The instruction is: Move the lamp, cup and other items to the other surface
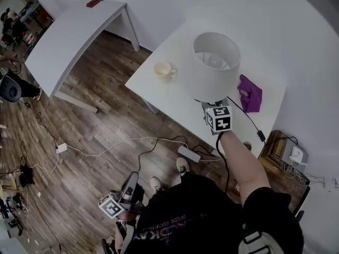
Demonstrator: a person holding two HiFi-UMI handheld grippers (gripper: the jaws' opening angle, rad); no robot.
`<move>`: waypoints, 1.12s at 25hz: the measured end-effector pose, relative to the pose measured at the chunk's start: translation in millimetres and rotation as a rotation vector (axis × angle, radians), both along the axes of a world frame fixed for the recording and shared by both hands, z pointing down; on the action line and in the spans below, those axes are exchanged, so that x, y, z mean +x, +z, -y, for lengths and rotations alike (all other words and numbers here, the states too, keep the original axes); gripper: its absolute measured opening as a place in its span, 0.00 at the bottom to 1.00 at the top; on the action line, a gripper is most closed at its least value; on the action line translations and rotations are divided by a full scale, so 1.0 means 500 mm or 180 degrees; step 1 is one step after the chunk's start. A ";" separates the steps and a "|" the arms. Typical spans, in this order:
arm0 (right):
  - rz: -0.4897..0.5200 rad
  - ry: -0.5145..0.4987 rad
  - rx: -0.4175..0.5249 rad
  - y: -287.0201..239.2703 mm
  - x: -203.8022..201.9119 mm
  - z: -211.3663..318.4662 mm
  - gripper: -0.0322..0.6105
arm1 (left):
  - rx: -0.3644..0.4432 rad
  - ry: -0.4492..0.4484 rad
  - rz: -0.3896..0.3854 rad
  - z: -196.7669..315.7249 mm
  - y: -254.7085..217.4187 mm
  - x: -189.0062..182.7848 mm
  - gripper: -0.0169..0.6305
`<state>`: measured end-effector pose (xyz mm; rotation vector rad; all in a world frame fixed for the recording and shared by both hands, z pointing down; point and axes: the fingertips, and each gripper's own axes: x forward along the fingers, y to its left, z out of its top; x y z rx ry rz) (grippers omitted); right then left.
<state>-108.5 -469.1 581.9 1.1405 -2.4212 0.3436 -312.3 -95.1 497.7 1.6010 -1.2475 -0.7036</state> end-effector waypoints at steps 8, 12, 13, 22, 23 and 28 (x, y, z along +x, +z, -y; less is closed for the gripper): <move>-0.0016 -0.0033 0.0249 0.019 -0.032 0.074 0.34 | -0.0154 -0.0186 0.0058 -0.003 0.005 0.009 0.02; -0.0029 -0.0092 0.0273 0.028 -0.045 0.091 0.33 | -0.0187 -0.0297 -0.0048 -0.001 0.011 0.017 0.02; -0.0026 -0.0106 0.0277 0.028 -0.049 0.092 0.32 | -0.0203 -0.0306 -0.0048 0.001 0.013 0.019 0.02; 0.0046 -0.0153 0.0249 0.037 -0.056 0.101 0.31 | -0.0331 -0.0360 -0.0028 0.004 0.025 0.030 0.02; 0.0058 -0.0156 0.0245 0.036 -0.057 0.101 0.31 | -0.0341 -0.0353 -0.0012 0.004 0.027 0.029 0.02; 0.0039 -0.0153 0.0262 0.036 -0.060 0.100 0.30 | -0.0365 -0.0289 0.0001 0.006 0.032 0.037 0.02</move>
